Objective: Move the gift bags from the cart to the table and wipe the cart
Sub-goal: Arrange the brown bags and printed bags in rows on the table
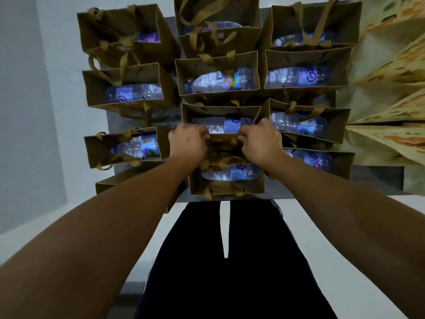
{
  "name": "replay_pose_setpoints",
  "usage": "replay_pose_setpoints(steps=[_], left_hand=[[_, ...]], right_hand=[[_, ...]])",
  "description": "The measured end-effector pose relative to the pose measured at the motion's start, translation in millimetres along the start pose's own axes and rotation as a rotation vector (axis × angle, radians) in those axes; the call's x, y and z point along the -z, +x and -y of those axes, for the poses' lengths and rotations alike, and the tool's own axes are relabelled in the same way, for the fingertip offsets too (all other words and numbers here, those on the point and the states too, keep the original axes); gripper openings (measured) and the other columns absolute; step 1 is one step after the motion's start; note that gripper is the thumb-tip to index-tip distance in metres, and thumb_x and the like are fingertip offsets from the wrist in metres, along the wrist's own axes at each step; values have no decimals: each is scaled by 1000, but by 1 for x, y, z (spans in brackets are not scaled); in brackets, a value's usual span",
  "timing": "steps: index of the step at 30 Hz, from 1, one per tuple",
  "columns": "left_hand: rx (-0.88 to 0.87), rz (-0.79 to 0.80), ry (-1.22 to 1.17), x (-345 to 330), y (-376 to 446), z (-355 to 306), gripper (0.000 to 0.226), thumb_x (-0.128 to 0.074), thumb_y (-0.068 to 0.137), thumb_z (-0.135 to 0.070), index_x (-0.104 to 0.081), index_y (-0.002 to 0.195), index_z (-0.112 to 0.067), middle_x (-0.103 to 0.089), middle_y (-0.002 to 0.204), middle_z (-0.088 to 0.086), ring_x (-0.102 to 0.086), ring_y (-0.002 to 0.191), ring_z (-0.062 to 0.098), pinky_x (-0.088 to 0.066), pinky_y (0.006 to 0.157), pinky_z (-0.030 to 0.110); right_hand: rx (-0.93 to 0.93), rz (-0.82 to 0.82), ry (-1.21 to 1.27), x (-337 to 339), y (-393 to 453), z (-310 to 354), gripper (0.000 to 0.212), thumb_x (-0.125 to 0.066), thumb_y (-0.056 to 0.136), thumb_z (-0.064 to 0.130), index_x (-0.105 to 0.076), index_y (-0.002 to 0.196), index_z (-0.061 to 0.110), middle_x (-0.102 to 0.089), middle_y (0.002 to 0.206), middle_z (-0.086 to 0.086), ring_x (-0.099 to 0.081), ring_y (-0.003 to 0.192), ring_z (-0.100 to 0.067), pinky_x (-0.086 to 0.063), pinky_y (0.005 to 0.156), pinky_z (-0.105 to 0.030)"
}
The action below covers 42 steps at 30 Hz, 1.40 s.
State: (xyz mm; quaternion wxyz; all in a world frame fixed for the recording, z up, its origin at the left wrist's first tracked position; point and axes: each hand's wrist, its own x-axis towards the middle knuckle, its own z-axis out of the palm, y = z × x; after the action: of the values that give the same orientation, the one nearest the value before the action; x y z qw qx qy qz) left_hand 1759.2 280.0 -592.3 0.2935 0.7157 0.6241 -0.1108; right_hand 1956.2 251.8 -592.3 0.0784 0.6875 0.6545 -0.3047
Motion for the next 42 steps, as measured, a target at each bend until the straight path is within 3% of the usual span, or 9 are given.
replay_pose_setpoints(steps=[6,13,18,19,22,24,27,36,42], left_hand=[[47,68,-38,3,10,-4,13,-51,102,-26,-61,97,-33,-54,93,-8,-55,104,24,-32,82,37],[64,122,-150,7,14,-3,13,-47,104,-29,-55,95,-34,-59,91,-5,-56,93,19,-47,90,45],[73,129,-200,2,5,-4,12,-52,102,-30,-62,97,-33,-63,96,-3,-59,96,21,-50,89,44],[66,139,-176,-1,2,-6,13,-53,102,-30,-65,100,-32,-64,98,-2,-60,97,21,-50,90,43],[93,152,-172,-12,-10,-7,13,-53,102,-28,-65,101,-30,-65,102,1,-58,97,19,-50,91,42],[140,143,-233,-16,-16,-5,11,-54,102,-28,-62,98,-34,-63,103,0,-58,100,20,-50,92,42],[138,72,-243,-18,-25,-3,11,-59,100,-28,-67,107,-31,-66,110,2,-59,107,23,-50,95,45],[117,-32,-274,-26,-36,0,20,-55,103,-28,-71,113,-23,-69,109,4,-56,93,14,-45,77,30],[115,32,-164,-16,-40,-5,21,-55,101,-32,-69,116,-27,-65,112,4,-56,111,27,-46,96,44]], right_hand=[[-41,-5,44,2,2,1,21,-50,103,30,-67,115,25,-52,92,1,-47,111,-24,-34,75,-33],[-46,-55,97,1,1,-3,20,-50,104,29,-67,113,24,-62,97,-3,-47,109,-24,-41,78,-36],[208,-434,161,-13,-40,-6,16,-62,95,20,-70,104,9,-67,98,-9,-55,96,-29,-45,77,-38],[330,-367,182,-20,-54,-6,18,-63,95,26,-69,101,10,-66,95,-9,-55,91,-27,-46,75,-38],[407,296,52,-41,-84,-6,47,-60,93,56,-62,118,17,-63,106,-4,-54,101,-22,-49,84,-39],[378,467,-96,-58,-93,-7,44,-63,93,47,-60,128,20,-64,116,-6,-58,111,-27,-49,92,-40],[165,358,13,-60,-86,-4,25,-57,95,23,-68,118,26,-68,105,-8,-63,103,-31,-49,84,-35],[95,360,93,-35,-55,-4,14,-58,99,27,-69,107,22,-56,89,2,-54,95,-24,-36,77,-32],[52,462,229,-43,-62,-3,10,-71,93,24,-73,102,21,-62,89,5,-60,92,-18,-43,78,-28]])
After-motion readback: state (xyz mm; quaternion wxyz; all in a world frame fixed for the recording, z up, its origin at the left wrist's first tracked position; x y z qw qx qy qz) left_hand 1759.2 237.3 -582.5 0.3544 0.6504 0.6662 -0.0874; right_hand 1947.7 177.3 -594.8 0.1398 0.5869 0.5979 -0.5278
